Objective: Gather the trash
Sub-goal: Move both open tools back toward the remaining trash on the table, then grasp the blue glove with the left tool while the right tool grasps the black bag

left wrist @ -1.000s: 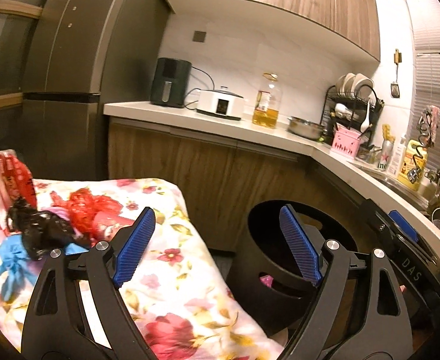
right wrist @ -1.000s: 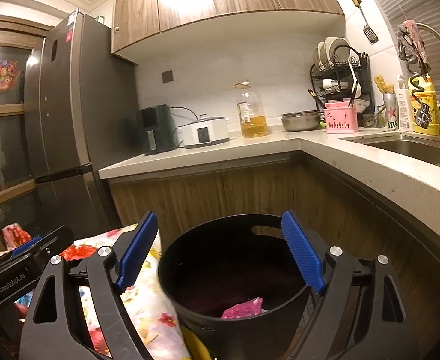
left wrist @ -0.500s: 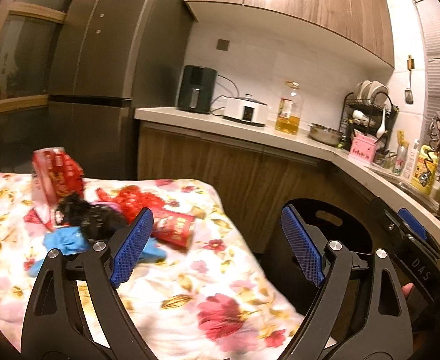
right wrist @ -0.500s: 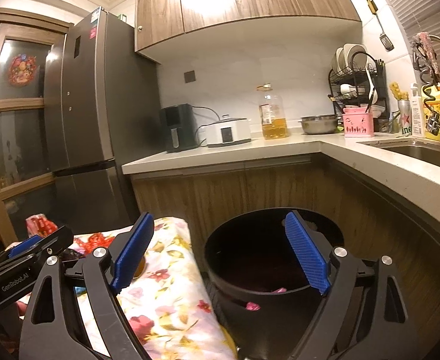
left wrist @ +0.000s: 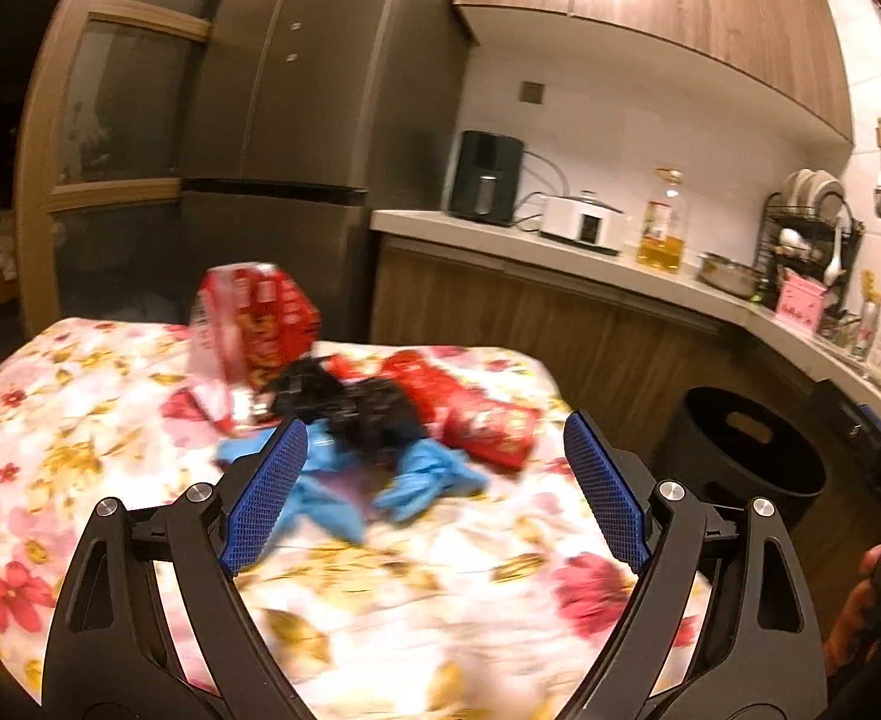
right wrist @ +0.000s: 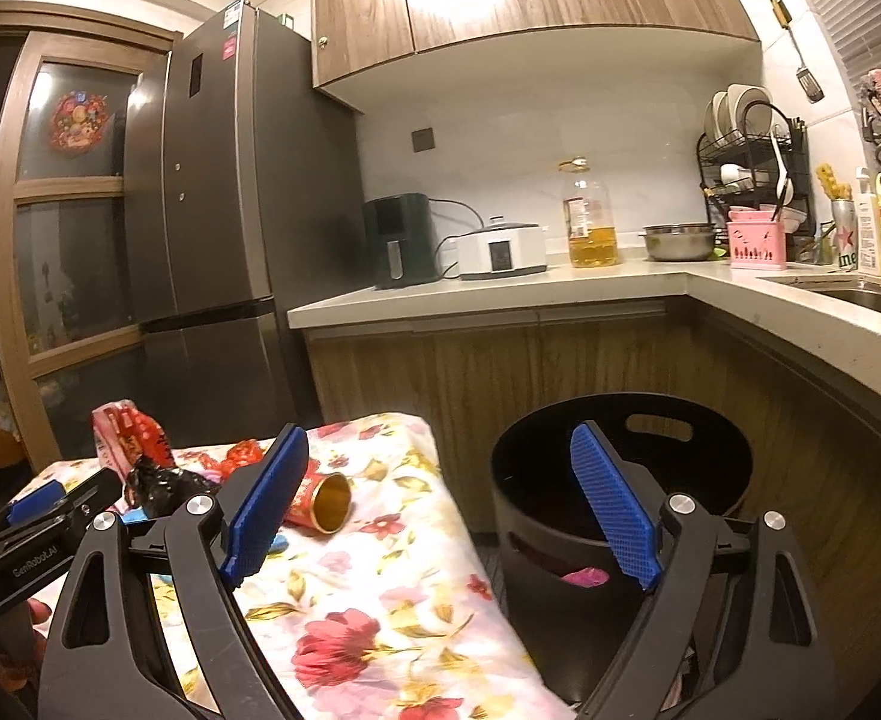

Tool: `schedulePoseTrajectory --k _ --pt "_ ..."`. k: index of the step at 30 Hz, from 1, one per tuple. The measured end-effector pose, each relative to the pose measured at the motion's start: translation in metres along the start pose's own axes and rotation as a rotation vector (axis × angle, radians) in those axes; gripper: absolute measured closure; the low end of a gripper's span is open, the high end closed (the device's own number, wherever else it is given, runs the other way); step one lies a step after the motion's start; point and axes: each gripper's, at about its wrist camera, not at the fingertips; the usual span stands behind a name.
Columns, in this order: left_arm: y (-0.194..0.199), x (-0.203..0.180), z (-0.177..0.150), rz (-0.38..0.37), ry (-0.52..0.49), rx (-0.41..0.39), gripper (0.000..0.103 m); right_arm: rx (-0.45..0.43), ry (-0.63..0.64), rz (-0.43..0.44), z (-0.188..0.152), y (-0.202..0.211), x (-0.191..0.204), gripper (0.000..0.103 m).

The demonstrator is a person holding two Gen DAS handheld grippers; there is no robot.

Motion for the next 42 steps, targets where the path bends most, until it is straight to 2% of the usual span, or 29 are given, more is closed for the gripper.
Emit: schedulePoseTrajectory --k 5,12,20,23,26,31,33,37,42 --pt "-0.008 0.036 -0.009 0.077 0.021 0.017 0.017 0.022 -0.002 0.028 -0.008 -0.009 0.016 0.017" --pt "-0.024 0.066 -0.019 0.141 0.030 0.053 0.017 0.047 0.010 0.067 -0.017 -0.021 0.039 0.017" --pt "-0.049 0.080 -0.024 0.147 0.033 0.111 0.020 0.062 0.025 0.117 -0.022 -0.038 0.069 0.017" --pt "-0.060 0.083 -0.026 0.131 0.033 0.149 0.027 0.070 0.039 0.140 -0.024 -0.046 0.083 0.017" --pt "-0.072 0.086 -0.030 0.110 0.041 0.202 0.044 0.081 0.049 0.159 -0.027 -0.053 0.095 0.017" --pt "-0.089 0.094 -0.037 0.057 0.078 0.284 0.078 0.106 0.081 0.199 -0.034 -0.066 0.119 0.017" --pt "-0.092 0.098 -0.039 0.042 0.095 0.301 0.086 0.116 0.093 0.211 -0.037 -0.071 0.127 0.017" --pt "-0.093 0.102 -0.042 0.012 0.117 0.299 0.094 0.140 0.113 0.229 -0.044 -0.081 0.143 0.019" --pt "-0.074 0.104 -0.036 0.002 0.118 0.247 0.097 0.168 0.130 0.248 -0.050 -0.093 0.158 0.024"
Point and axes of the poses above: each gripper's, at about its wrist camera, not at the fingertips, and y roughly against the way its jaws point, x to its left, z to its top, and after that the axes turned 1 degree about -y, right-handed
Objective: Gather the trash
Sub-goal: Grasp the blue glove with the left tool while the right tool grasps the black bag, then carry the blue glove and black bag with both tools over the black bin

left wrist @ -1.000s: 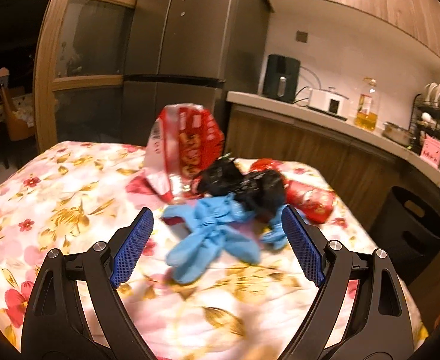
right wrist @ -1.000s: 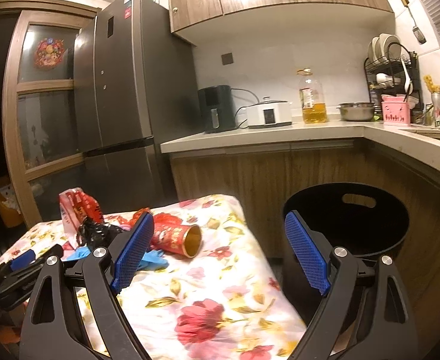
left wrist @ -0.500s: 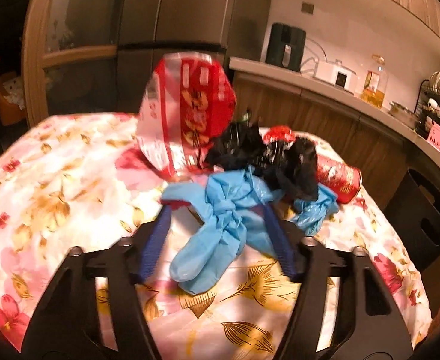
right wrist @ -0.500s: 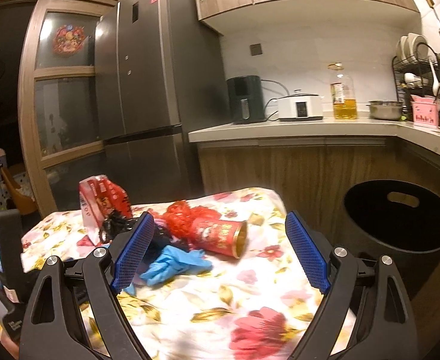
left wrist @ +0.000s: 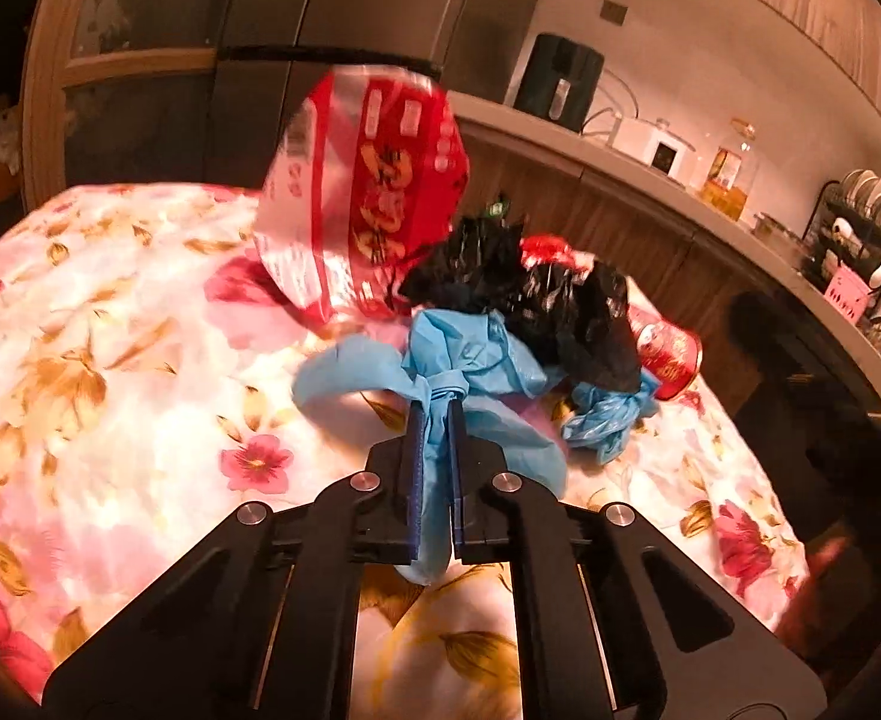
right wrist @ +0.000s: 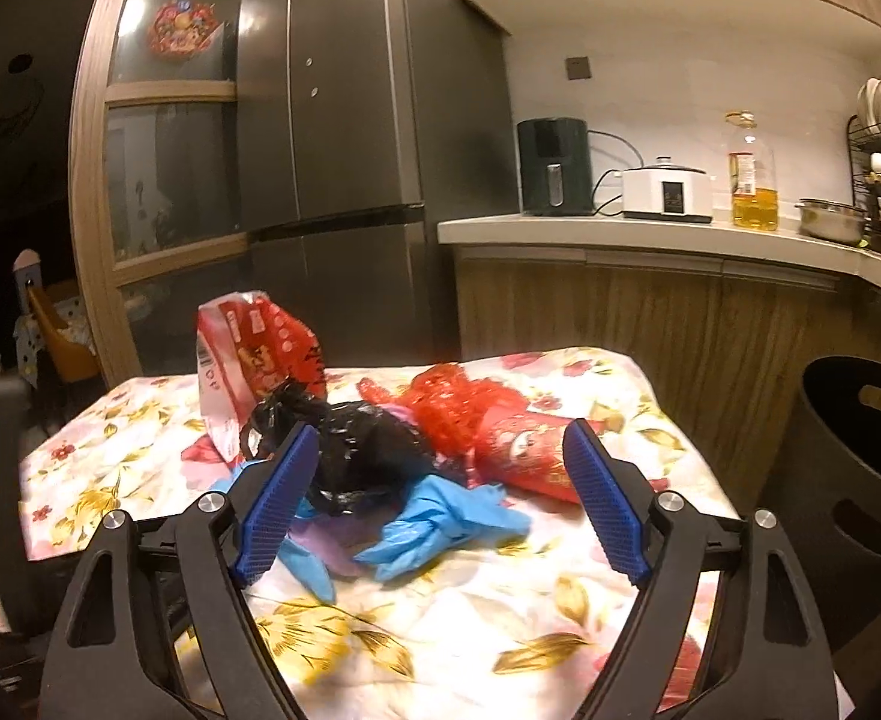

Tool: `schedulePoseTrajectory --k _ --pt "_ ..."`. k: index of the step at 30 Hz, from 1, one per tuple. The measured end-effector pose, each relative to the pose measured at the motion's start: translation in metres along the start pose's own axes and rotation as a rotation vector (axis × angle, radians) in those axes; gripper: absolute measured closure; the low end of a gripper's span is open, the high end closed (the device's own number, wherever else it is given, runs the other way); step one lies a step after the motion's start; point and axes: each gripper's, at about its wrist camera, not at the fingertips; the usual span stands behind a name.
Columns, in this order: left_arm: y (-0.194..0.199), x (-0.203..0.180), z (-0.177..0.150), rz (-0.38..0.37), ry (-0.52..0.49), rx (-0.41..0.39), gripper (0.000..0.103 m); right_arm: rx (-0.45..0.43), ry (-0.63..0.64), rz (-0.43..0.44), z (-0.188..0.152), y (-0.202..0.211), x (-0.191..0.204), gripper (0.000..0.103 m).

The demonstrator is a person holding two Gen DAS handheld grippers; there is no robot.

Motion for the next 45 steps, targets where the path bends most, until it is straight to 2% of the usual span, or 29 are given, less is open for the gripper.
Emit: schedulePoseTrajectory --k 7,14,19,24,27,30,45 --pt "0.040 0.018 0.004 0.011 0.047 -0.093 0.098 0.048 0.019 0.025 -0.007 -0.022 0.016 0.031" --pt "0.063 0.031 0.006 0.018 0.065 -0.141 0.098 0.084 0.026 0.040 -0.009 -0.040 0.026 0.042" --pt "0.070 0.036 0.008 0.024 0.079 -0.157 0.098 0.129 0.051 0.057 -0.012 -0.049 0.031 0.063" --pt "0.074 0.036 0.009 0.023 0.080 -0.165 0.098 0.144 0.065 0.075 -0.013 -0.049 0.034 0.092" --pt "0.076 0.035 0.009 0.021 0.081 -0.168 0.098 0.133 0.080 0.083 -0.013 -0.044 0.036 0.099" --pt "0.079 0.035 0.009 0.023 0.079 -0.173 0.098 0.116 0.082 0.095 -0.009 -0.036 0.037 0.102" --pt "0.105 0.016 0.012 0.010 0.053 -0.216 0.098 -0.014 0.030 0.144 0.028 0.039 0.011 0.102"
Point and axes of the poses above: each gripper's, at about its wrist camera, not at the fingertips, and y roughly against the way its jaws point, x to its left, z to its top, and after that the axes turned 1 degree about -y, right-handed
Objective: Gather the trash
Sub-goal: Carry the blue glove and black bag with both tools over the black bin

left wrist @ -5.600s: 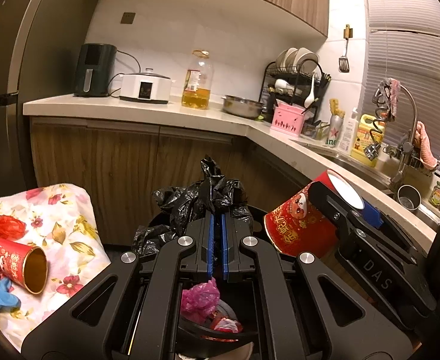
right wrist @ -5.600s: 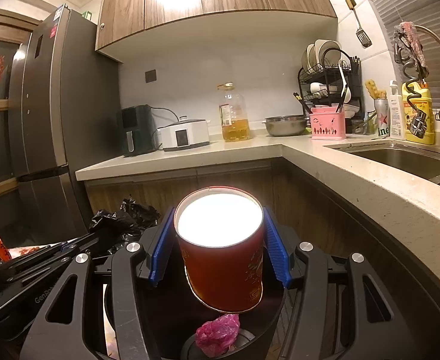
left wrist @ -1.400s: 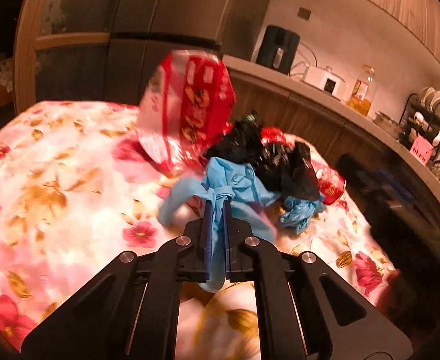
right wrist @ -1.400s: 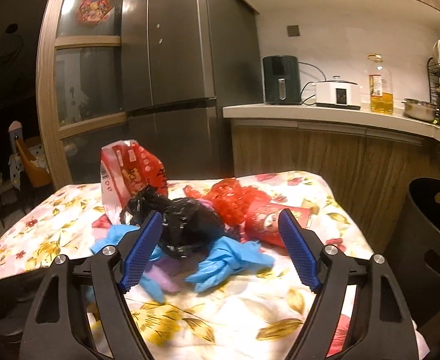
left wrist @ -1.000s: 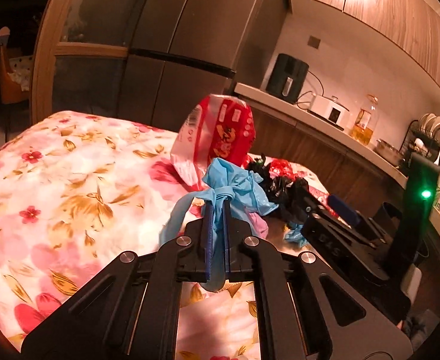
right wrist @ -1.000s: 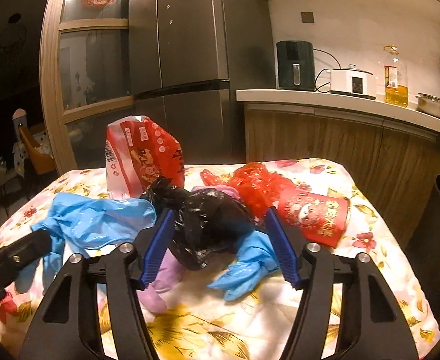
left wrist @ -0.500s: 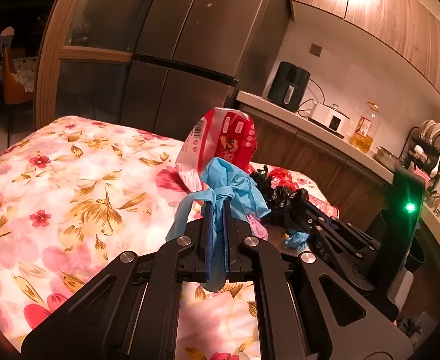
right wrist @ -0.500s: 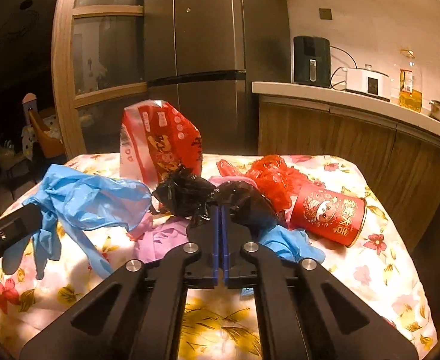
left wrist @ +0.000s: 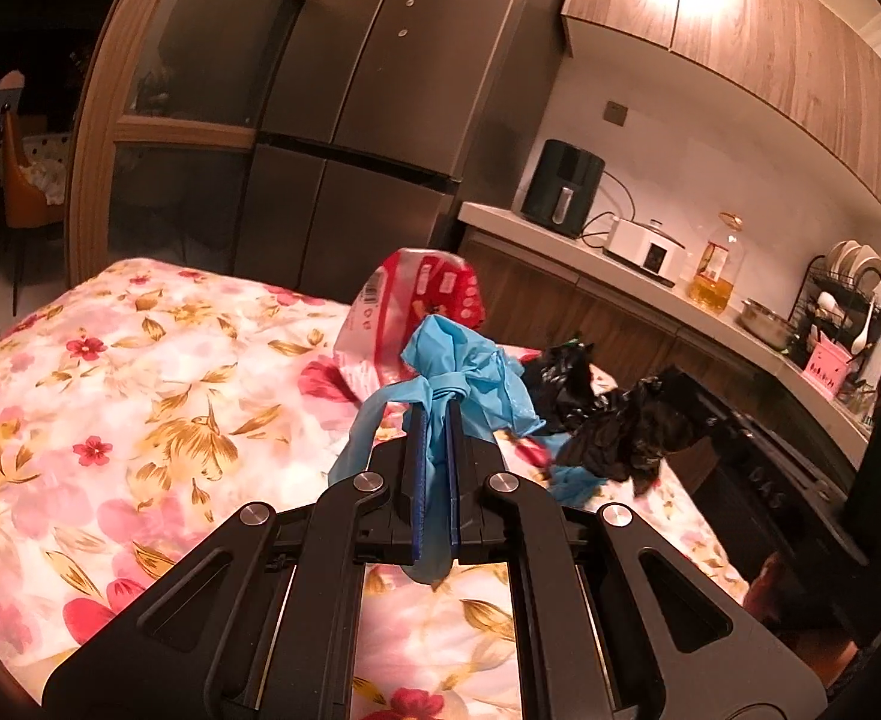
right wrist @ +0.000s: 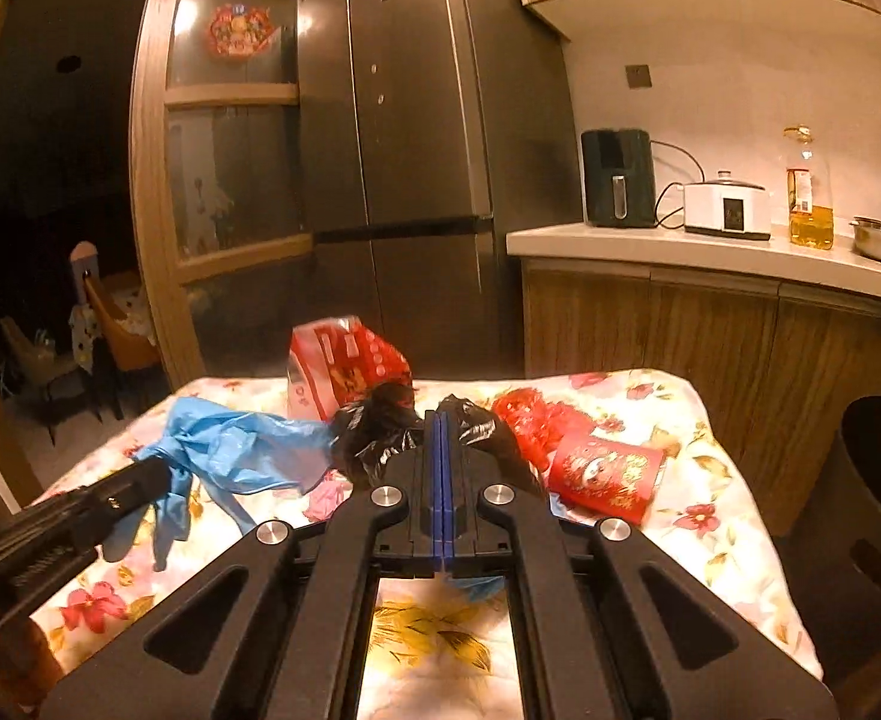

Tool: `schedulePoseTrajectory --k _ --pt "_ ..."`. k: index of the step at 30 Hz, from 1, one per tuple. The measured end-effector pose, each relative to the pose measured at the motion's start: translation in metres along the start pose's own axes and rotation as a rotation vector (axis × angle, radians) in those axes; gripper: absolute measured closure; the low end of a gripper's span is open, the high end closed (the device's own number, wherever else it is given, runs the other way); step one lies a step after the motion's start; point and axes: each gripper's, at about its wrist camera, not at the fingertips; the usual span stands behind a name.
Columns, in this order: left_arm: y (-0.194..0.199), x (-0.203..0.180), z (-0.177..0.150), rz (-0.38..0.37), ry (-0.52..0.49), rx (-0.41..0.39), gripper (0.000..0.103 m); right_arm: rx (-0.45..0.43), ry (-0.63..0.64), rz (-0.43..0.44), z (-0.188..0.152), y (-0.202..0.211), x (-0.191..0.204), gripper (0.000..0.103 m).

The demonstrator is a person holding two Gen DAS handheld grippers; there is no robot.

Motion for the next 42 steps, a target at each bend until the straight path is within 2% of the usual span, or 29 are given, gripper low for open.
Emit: schedulePoseTrajectory --k 22,33,42 --pt "0.022 -0.080 -0.005 -0.094 -0.087 -0.015 0.098 -0.086 -0.030 -0.111 0.009 0.086 -0.060 0.102" --pt "0.013 -0.131 -0.006 -0.165 -0.144 -0.005 0.098 -0.115 -0.051 -0.194 0.009 0.109 -0.096 0.102" --pt "-0.009 -0.177 0.001 -0.239 -0.196 -0.003 0.098 -0.149 -0.068 -0.270 0.016 0.123 -0.128 0.102"
Point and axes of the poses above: each gripper's, at about its wrist camera, not at the fingertips, and y roughly against the way its jaws point, x to its left, z to its top, and after that the axes turned 1 degree about -y, right-handed
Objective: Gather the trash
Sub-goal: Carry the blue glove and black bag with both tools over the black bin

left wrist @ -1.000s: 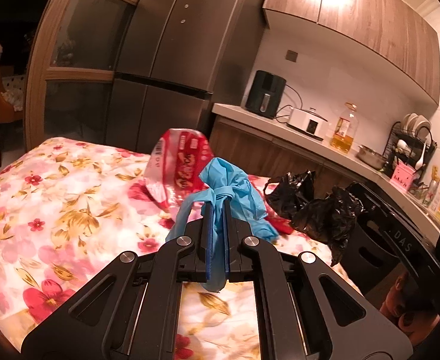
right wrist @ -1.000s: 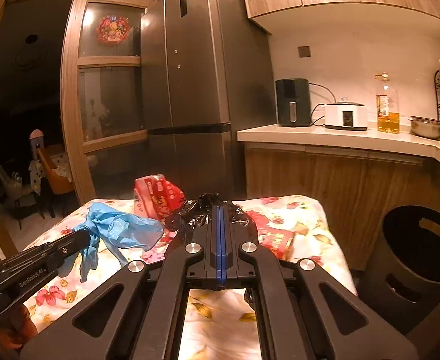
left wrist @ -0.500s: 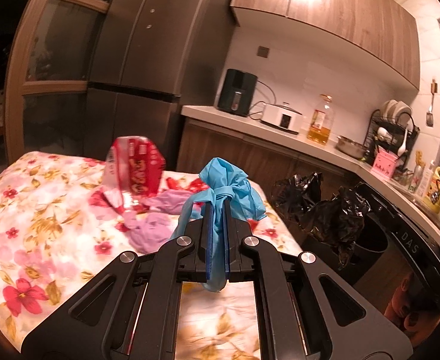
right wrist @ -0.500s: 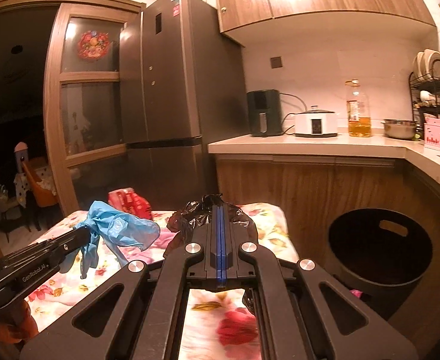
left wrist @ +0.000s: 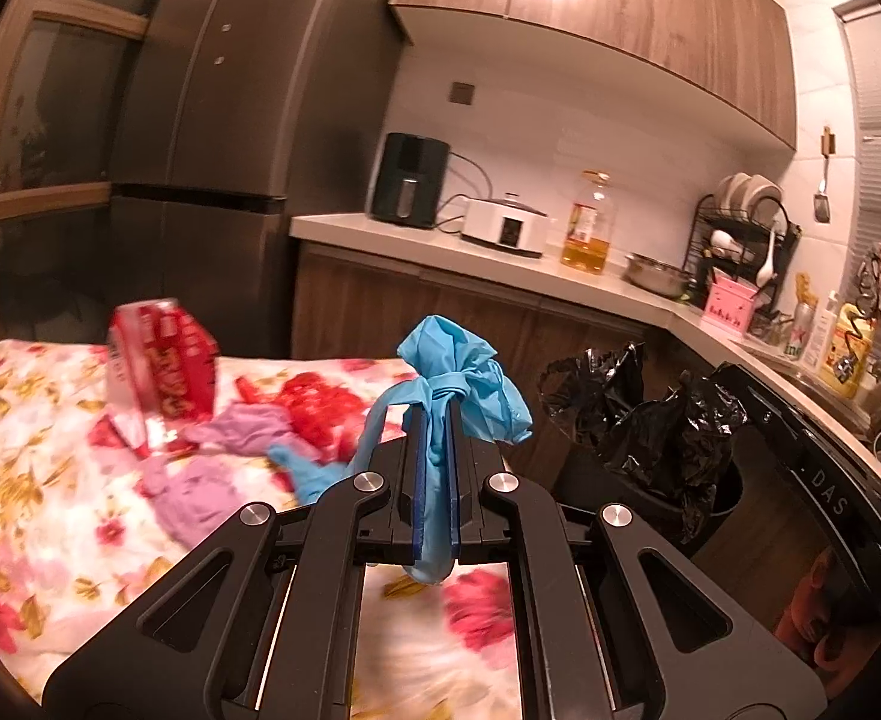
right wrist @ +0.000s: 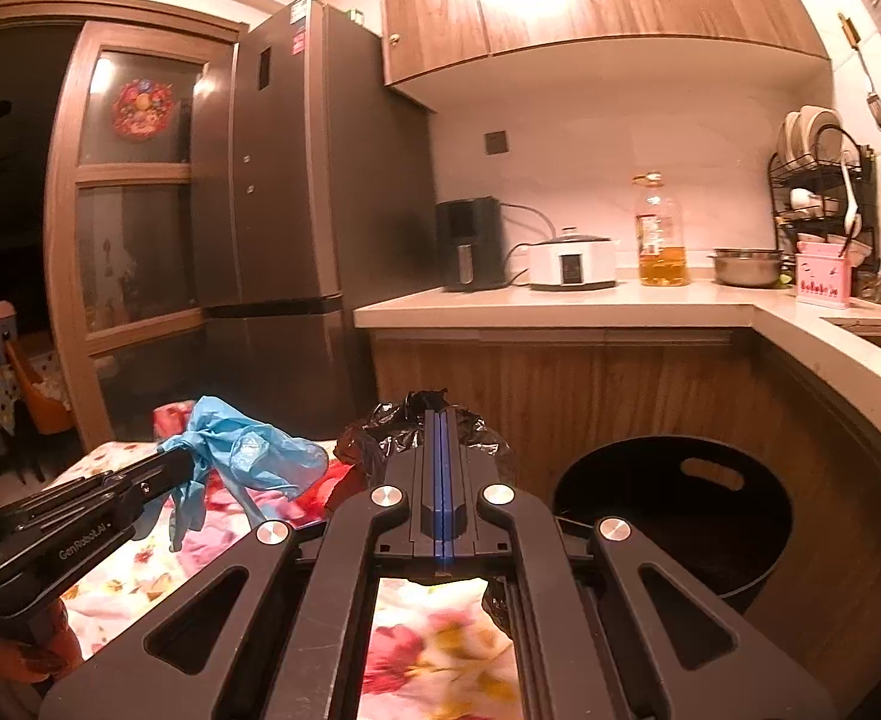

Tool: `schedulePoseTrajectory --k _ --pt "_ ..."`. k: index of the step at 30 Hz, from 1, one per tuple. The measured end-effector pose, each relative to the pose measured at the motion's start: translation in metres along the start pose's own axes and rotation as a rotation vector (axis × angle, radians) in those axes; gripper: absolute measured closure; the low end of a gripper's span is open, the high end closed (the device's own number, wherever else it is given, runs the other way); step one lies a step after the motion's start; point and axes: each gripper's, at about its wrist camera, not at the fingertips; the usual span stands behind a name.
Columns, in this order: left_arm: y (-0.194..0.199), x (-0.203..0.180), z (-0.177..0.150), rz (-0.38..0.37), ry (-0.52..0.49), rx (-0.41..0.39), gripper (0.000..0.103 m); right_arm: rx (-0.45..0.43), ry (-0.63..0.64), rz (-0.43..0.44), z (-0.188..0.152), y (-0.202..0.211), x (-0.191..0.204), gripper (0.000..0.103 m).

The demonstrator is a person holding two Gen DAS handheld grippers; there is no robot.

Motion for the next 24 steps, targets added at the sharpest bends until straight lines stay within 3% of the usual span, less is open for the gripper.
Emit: schedulePoseTrajectory --k 24 --pt "-0.082 -0.121 0.025 -0.197 -0.122 -0.001 0.098 -0.060 -0.083 -0.235 0.023 -0.003 -0.108 0.102"
Point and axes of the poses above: each gripper's, at about its wrist camera, not at the fingertips, and y roughly against the way its jaws point, x to its left, z to its top, and after that the axes turned 1 degree about -y, right-handed
